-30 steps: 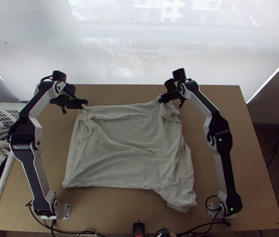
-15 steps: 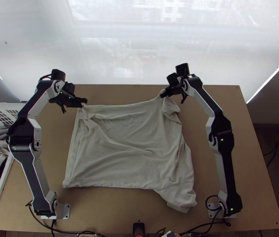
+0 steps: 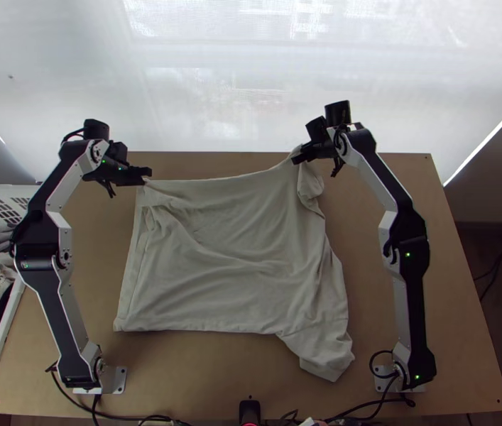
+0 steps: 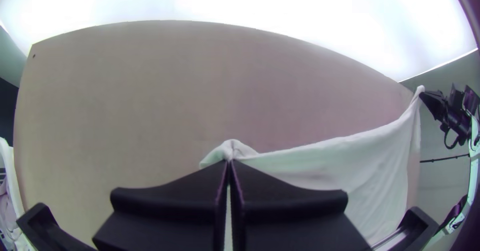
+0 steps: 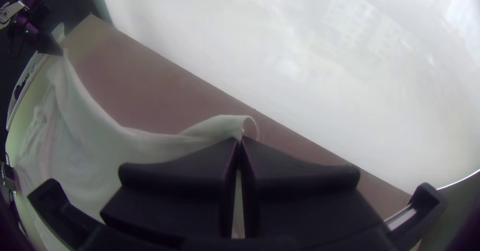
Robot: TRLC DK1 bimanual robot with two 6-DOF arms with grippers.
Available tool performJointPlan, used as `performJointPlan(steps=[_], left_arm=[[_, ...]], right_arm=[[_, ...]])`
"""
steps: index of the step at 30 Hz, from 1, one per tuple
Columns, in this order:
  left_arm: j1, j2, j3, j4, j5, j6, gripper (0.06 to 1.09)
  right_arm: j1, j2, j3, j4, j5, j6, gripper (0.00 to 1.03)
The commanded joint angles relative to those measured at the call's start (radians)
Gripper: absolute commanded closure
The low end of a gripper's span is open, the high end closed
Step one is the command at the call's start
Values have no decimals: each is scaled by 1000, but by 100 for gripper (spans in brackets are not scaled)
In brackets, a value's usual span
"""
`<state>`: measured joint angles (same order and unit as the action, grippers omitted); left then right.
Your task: Fold the t-shirt
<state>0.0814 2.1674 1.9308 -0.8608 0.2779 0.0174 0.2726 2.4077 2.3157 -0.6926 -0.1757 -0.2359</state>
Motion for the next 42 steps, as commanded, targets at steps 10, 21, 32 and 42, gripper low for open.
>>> performJointPlan(steps=[10,21,32,42], left_arm=[[75,9,56,144,162,-66,105],[58,14,83,197,204,-66,105],[44,-67,-50,252,242,-66,105],[57,-221,-285,327,265,-39,105]], right_arm=[[-1,-55,1,25,1,-6,100],[-3,-94,-49,59,30,-13,100],[16,-203,-162,73,30,-16,100],[42,-384,-415,136,28,-19,100]])
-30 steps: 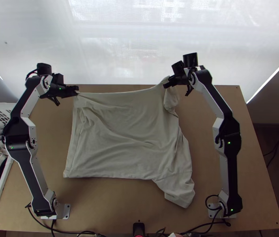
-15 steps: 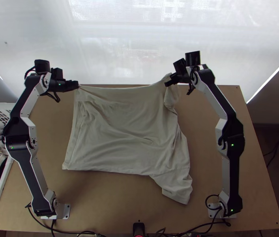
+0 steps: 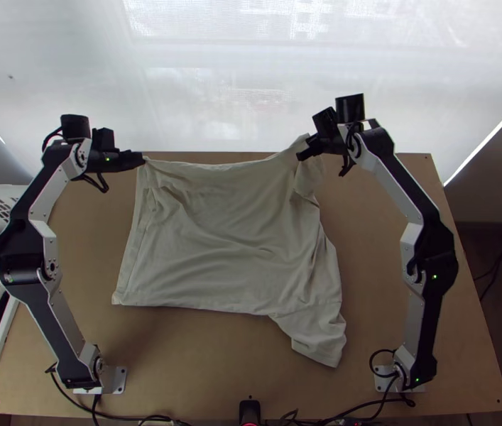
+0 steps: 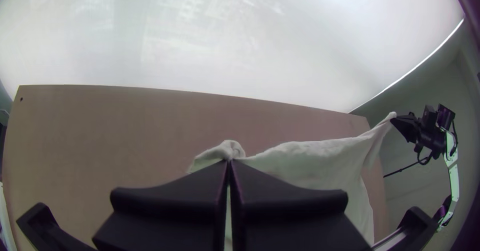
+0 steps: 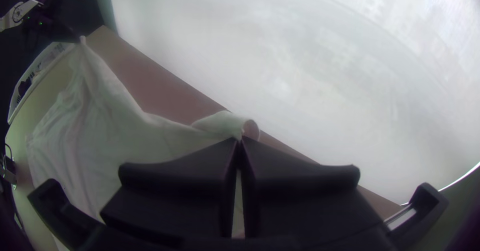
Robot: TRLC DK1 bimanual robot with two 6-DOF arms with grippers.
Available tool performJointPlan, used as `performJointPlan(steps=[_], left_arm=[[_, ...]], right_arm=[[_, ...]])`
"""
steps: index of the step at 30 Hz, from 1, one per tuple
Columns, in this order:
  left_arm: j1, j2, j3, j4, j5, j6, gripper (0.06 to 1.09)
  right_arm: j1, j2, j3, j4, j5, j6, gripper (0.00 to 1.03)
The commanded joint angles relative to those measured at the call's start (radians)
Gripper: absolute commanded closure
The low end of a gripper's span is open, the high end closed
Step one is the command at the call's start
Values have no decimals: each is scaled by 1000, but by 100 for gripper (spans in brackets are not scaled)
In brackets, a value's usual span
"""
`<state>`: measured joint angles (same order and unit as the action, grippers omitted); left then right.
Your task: Fold the t-shirt
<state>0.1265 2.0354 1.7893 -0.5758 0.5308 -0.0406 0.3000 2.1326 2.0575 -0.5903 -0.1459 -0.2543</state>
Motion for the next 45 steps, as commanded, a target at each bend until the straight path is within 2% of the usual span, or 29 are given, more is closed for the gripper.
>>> performJointPlan(steps=[1,22,45], left_arm=[[18,-104,-165,50,15,21,105],[53,-310,-464,90,51,59,105],[79,-471,-751,119,64,97,105]], right_arm=[[16,-129,-186,41,-1,0,100],[45,-488,-698,90,-3,4,100],[117,-675,-1008,119,-3,33,100]])
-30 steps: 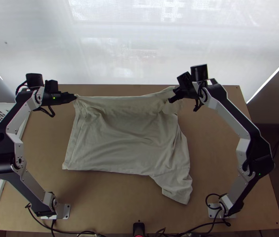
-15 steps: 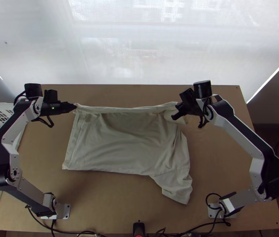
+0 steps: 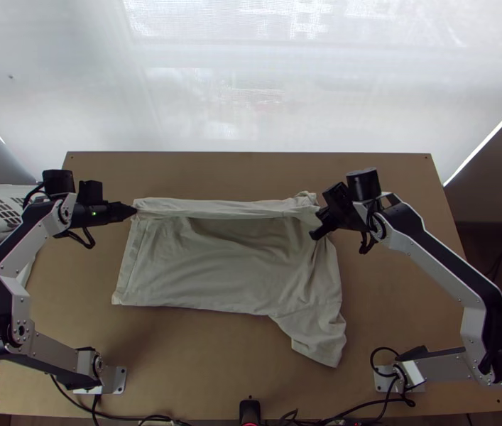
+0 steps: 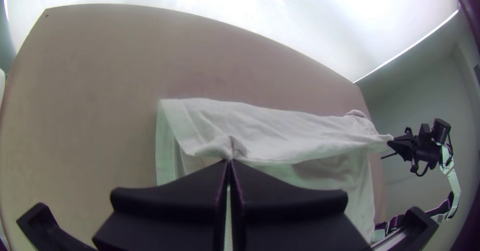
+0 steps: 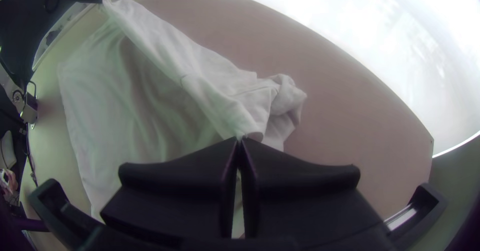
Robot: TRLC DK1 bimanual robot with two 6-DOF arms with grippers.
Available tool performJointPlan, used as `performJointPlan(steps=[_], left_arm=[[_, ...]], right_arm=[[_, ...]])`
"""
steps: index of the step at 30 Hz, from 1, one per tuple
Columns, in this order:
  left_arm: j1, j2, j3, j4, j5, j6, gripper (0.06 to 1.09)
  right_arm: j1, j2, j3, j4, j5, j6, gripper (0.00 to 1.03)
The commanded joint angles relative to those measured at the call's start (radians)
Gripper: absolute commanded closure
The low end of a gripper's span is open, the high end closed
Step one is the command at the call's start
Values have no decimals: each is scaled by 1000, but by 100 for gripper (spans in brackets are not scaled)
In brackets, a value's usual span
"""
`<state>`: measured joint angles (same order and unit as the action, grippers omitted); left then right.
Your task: Fold the t-shirt
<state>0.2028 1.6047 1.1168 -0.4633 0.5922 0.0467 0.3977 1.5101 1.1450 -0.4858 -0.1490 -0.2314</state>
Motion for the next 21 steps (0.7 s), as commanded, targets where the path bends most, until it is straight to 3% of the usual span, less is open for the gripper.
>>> performJointPlan(steps=[1,21], left_arm=[[3,-45,-86,6,3,13,105],[27,-77,-215,40,4,38,105]], right_arm=[[23,-59,-108,15,2,10,100],[73,-87,-274,58,2,23,100]])
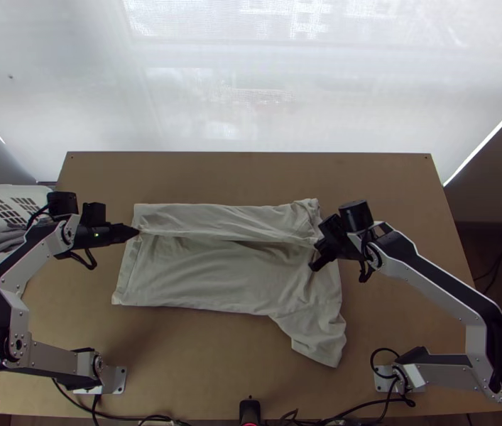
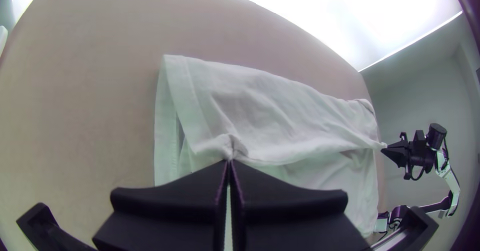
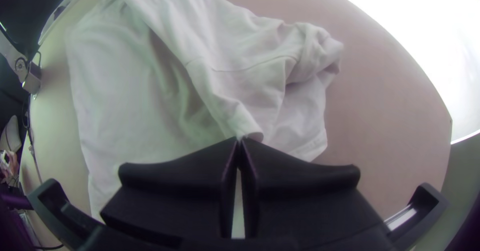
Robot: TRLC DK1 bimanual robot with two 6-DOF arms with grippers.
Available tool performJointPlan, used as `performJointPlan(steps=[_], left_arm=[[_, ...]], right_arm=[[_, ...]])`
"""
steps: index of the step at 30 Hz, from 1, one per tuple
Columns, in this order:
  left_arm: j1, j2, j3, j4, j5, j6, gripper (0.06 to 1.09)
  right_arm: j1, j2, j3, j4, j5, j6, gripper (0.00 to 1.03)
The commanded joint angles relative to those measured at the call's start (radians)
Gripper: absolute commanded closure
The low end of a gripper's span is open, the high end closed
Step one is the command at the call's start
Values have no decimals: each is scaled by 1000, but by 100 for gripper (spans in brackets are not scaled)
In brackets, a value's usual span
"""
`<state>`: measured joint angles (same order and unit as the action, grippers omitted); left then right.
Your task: Fold the t-shirt
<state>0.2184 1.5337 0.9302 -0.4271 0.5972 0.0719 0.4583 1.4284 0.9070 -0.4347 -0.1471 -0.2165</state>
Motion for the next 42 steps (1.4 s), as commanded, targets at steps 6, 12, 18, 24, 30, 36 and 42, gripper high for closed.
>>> performJointPlan(steps=[6,12,18,24,30,36,42], left_arm=[[16,2,-54,17,0,25,105],[12,23,-82,39,-2,32,105],[13,25,-96,47,-4,40,105],[21,-18,-91,30,-4,40,67],[27,-119,-36,-148,1,89,15],[67,-264,-39,-410,7,249,12],[167,-340,-123,-529,3,399,12]], right_arm=[[29,-5,-85,33,0,11,100],[31,10,-114,54,0,11,80],[31,1,-109,54,0,12,73],[29,-42,-118,51,0,14,38],[3,-112,-122,24,1,11,4],[-86,-246,-114,-50,1,11,4],[-113,-352,-92,-164,1,5,4]])
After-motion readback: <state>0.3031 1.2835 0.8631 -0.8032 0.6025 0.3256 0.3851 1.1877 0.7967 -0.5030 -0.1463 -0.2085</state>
